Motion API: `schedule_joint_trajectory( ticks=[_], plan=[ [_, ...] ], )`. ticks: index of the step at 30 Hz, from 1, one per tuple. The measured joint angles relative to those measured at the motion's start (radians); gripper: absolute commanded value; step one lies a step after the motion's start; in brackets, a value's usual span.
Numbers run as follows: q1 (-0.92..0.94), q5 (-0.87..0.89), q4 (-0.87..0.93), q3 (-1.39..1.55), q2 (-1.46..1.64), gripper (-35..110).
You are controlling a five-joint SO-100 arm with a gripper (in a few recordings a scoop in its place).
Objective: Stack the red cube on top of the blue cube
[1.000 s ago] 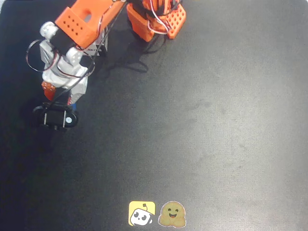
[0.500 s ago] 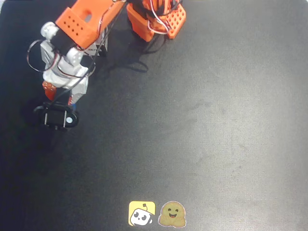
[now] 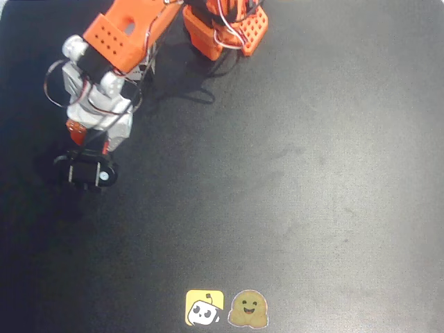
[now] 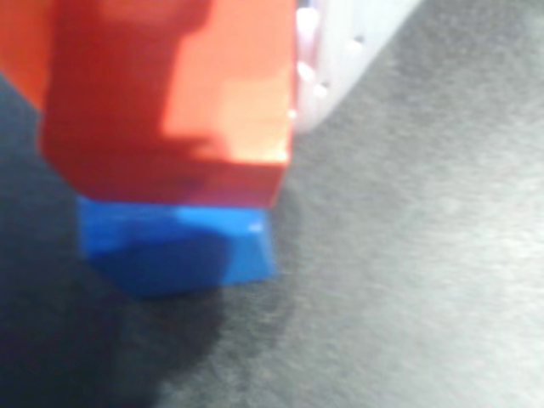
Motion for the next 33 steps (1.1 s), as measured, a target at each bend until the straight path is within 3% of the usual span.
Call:
schedule_joint_trajectory(
  ticks=[13,26,30,33],
  plan=[
    [0.002,0.037,0.0,0.005,0.044,22],
    [-0.031,0.057,0.032,0.04,0.341,24],
    [-0.115,0.061,0.08,0.101,0.569,0],
    [-0.196,0.072,0.103,0.184,0.816,0]
  ],
)
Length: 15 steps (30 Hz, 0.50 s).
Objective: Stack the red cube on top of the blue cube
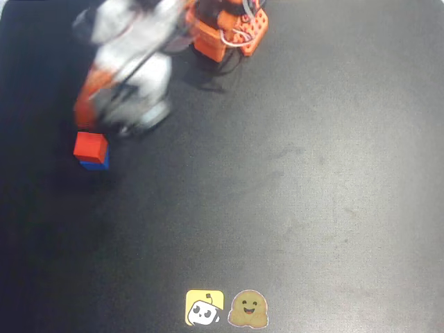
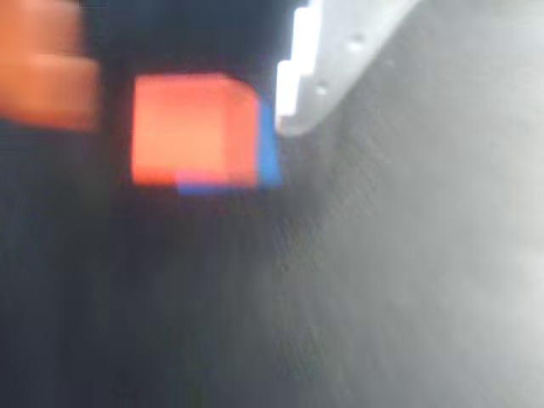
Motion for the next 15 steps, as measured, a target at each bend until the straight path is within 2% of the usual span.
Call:
schedule_joint_trajectory(
  ticks=[5,9,15],
  plan=[
    [-0.196,0.095,0.017,0.242,0.411,0],
    [-0.353,0.241,0.017,0.502,0.701,0],
    [-0.428,0.311,-0.031,0.664,0.764,0]
  ],
)
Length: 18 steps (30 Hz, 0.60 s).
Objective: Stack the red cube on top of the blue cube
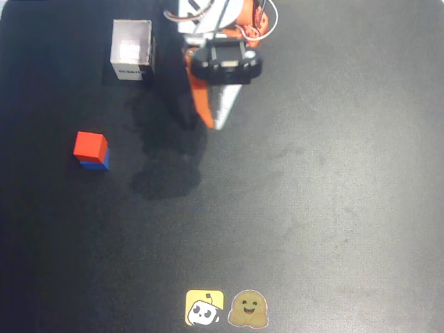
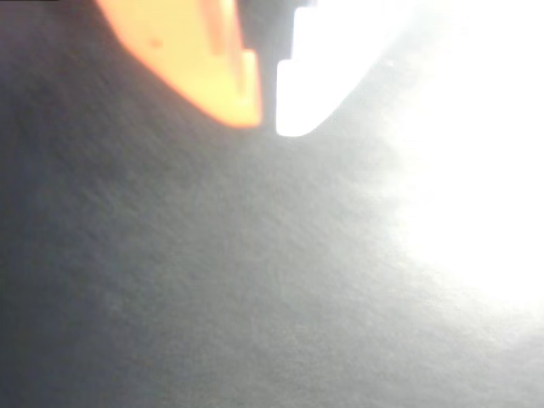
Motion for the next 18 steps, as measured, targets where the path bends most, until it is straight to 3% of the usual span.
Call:
schedule_joint_trajectory(
  ticks=[8,12,18],
  plan=[
    [-0.009,0.089,-0.164,0.181,-0.008,0],
    [0.003,0.202,-0.035,0.186,-0.003,0],
    [0.034,0.229,0.15,0.186,0.003,0]
  ],
)
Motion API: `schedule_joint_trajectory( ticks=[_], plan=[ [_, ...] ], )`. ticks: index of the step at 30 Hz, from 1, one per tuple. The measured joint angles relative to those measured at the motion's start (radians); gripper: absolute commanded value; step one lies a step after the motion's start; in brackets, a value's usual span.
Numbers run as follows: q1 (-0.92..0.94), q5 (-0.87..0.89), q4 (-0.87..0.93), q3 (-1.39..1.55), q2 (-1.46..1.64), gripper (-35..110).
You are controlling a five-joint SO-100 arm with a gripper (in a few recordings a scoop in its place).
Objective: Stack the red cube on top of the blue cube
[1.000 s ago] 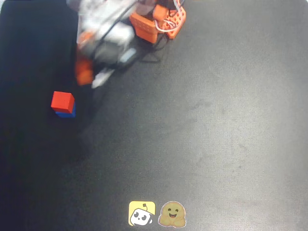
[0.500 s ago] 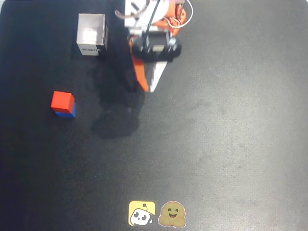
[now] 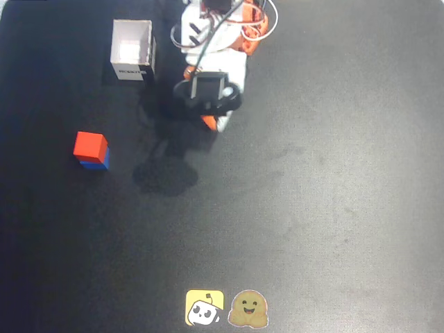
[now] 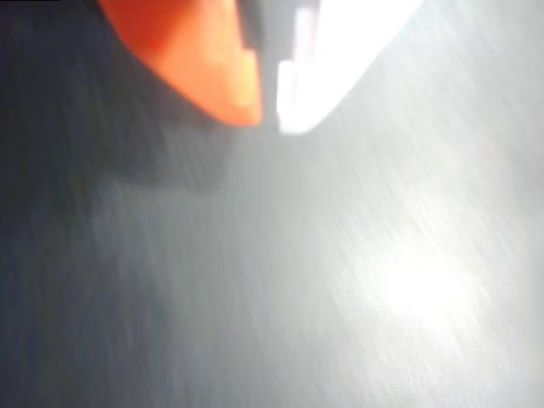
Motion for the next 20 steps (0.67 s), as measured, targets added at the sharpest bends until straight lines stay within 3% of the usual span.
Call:
schedule_joint_trajectory(
  ticks=[7,20],
  plan=[
    [0.005,-0.005,0.138,0.0,0.0,0],
    [0.006,-0.005,0.147,0.0,0.0,0]
  ],
)
